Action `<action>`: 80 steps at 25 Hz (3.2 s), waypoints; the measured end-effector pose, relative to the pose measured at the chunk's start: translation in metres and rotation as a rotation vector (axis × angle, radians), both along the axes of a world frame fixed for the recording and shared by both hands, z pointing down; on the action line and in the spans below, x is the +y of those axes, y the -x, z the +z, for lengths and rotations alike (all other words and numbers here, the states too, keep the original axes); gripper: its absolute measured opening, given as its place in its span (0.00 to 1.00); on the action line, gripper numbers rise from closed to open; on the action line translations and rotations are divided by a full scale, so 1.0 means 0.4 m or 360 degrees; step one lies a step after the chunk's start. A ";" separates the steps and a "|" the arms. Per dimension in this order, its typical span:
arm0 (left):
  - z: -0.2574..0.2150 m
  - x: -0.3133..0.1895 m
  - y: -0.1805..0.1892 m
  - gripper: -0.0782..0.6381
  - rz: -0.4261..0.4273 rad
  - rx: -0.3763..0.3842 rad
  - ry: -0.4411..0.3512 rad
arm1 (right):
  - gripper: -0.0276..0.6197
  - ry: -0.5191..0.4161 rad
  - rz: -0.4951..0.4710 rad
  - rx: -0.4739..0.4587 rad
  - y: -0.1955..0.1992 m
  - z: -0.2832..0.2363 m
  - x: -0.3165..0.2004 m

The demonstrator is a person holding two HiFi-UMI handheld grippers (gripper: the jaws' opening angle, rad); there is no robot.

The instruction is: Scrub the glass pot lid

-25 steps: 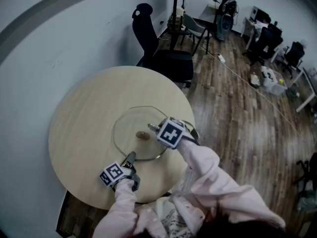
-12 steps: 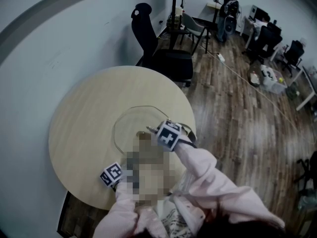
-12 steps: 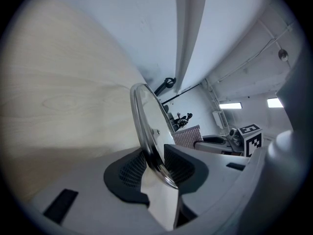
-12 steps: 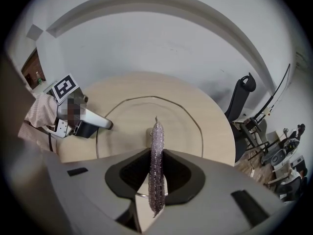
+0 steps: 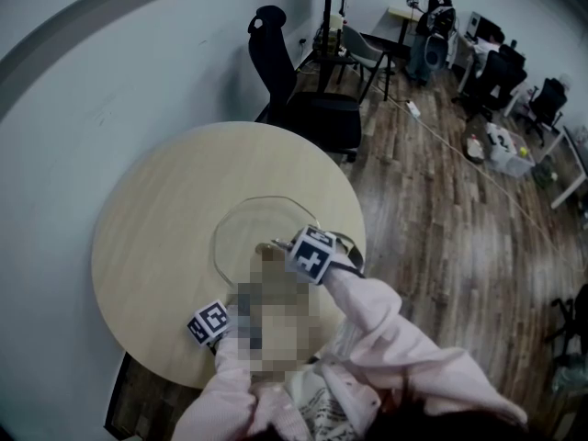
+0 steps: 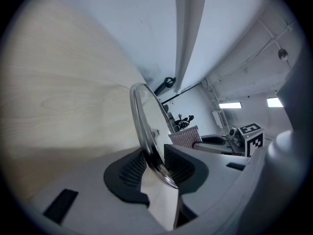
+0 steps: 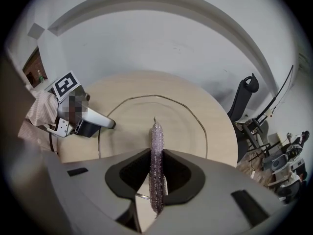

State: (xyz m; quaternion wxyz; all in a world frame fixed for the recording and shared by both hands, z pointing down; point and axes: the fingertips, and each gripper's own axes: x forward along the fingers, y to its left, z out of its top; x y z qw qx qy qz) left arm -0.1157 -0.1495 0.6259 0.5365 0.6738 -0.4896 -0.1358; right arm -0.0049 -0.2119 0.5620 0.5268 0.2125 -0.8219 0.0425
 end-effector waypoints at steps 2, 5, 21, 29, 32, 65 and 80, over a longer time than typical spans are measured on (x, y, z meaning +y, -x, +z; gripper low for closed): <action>0.002 -0.001 0.001 0.28 -0.0002 0.0002 0.0002 | 0.16 -0.0008 -0.0015 -0.0004 0.009 0.000 0.000; 0.007 -0.001 -0.002 0.28 0.0000 0.0005 0.0010 | 0.16 0.0007 -0.0012 0.0010 0.008 0.011 0.008; -0.003 0.004 0.000 0.28 -0.0013 -0.0008 0.0008 | 0.16 0.0038 -0.0105 -0.0023 0.056 0.007 0.047; -0.003 0.002 -0.001 0.28 -0.0034 -0.0009 0.0009 | 0.16 0.0081 -0.0160 -0.0068 0.080 0.004 0.075; -0.005 0.001 -0.001 0.28 -0.0035 -0.0011 0.0013 | 0.16 0.0116 -0.0163 -0.0088 0.087 0.006 0.086; 0.000 0.001 0.002 0.28 -0.0056 -0.0022 0.0020 | 0.16 0.0244 -0.0189 -0.0278 0.191 -0.010 0.176; -0.003 0.006 -0.004 0.29 -0.0055 -0.0051 0.0014 | 0.16 0.0262 -0.0147 -0.0380 0.199 -0.023 0.183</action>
